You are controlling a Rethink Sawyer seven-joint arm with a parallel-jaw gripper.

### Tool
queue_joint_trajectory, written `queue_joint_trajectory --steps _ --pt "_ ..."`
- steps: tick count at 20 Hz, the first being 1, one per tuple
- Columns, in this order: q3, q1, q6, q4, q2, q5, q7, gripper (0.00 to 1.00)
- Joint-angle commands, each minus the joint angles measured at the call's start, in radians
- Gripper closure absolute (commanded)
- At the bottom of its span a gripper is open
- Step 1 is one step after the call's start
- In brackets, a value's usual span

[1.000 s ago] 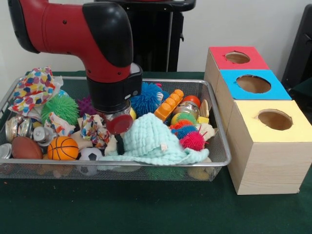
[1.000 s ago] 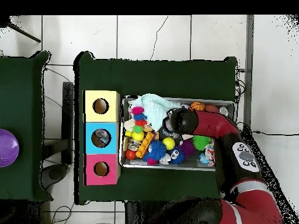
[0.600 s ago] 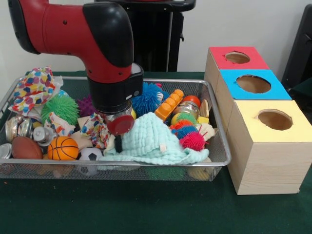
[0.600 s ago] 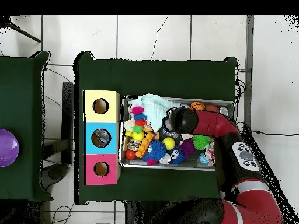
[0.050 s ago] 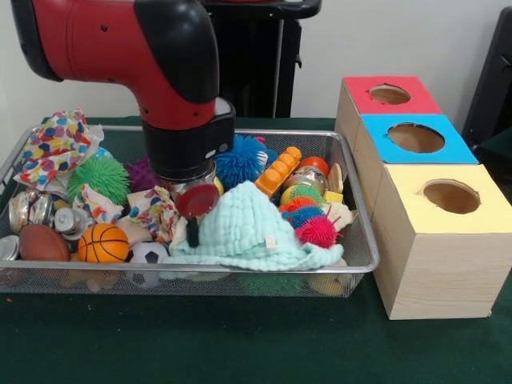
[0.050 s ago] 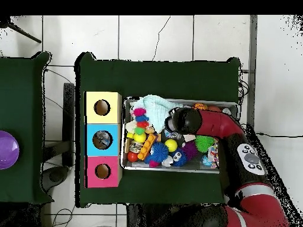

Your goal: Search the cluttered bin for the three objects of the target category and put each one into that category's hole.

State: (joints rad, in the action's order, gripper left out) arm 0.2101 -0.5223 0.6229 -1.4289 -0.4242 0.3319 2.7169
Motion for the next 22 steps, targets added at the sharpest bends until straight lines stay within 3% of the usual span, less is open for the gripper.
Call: queue_joint_trajectory --steps 1,5,11,15,22 --pt "0.140 -0.032 0.233 0.002 -0.137 -0.132 -0.126 1.00" --pt "0.156 -0.043 0.379 0.025 -0.162 -0.166 -0.166 1.00" --pt "0.154 -0.039 0.520 0.052 -0.184 -0.174 -0.183 1.00" --pt "0.130 -0.021 0.610 0.083 -0.200 -0.140 -0.173 1.00" --pt "0.063 -0.003 0.601 0.065 -0.200 -0.018 -0.178 1.00"
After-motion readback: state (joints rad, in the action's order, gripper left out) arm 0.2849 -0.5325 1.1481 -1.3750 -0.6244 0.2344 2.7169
